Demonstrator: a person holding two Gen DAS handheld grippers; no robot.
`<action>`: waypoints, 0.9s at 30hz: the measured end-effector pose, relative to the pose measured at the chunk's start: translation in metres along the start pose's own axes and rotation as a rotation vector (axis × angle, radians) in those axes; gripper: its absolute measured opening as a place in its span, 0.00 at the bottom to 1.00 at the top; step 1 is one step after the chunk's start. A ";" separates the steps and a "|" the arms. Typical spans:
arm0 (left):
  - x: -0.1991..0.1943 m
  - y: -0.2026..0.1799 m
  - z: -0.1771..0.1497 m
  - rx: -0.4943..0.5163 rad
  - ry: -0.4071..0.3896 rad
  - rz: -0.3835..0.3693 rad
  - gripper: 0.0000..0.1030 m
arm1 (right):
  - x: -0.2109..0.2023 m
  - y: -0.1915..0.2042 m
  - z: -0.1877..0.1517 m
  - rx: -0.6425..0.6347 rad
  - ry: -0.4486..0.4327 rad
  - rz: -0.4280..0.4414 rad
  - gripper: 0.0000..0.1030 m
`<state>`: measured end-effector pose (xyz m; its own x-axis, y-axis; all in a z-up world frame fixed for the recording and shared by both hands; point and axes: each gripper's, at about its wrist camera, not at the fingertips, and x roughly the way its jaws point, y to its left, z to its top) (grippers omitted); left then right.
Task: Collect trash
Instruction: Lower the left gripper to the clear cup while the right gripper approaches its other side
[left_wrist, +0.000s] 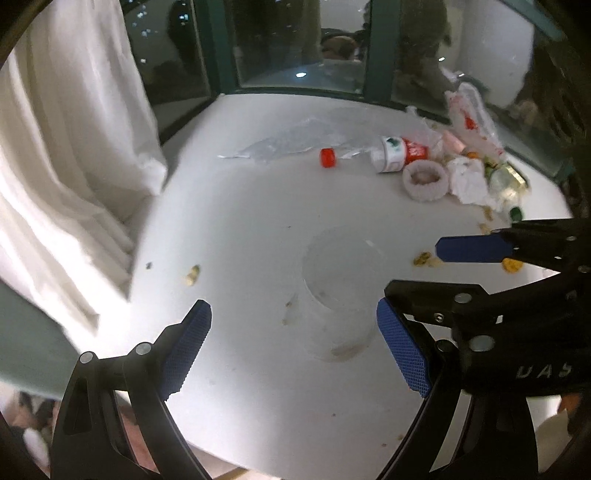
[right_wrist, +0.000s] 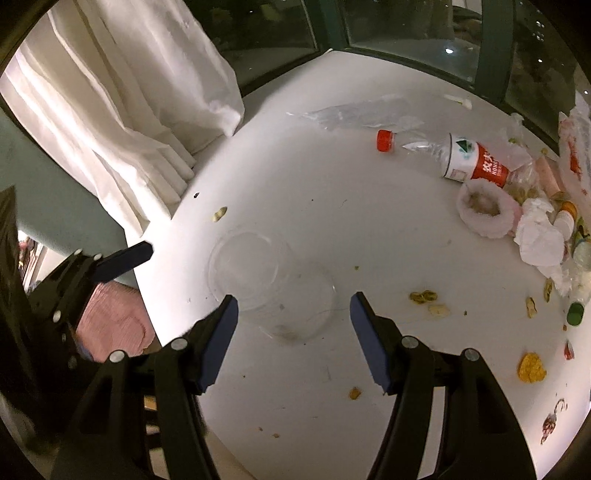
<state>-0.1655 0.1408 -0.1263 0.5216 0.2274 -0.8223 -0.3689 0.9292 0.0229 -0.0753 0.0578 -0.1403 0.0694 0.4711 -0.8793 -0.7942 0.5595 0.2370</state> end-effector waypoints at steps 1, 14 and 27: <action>0.001 0.002 0.000 0.002 -0.006 -0.012 0.86 | 0.000 -0.003 -0.001 -0.002 0.001 0.011 0.60; 0.012 0.001 0.009 0.277 -0.071 -0.206 0.87 | 0.010 -0.020 -0.002 -0.146 0.033 0.114 0.62; 0.042 0.002 0.004 0.337 0.008 -0.225 0.87 | 0.043 -0.012 -0.004 -0.286 0.096 0.141 0.62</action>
<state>-0.1408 0.1530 -0.1583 0.5538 0.0066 -0.8327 0.0275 0.9993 0.0263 -0.0651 0.0679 -0.1826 -0.0999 0.4566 -0.8840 -0.9303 0.2722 0.2458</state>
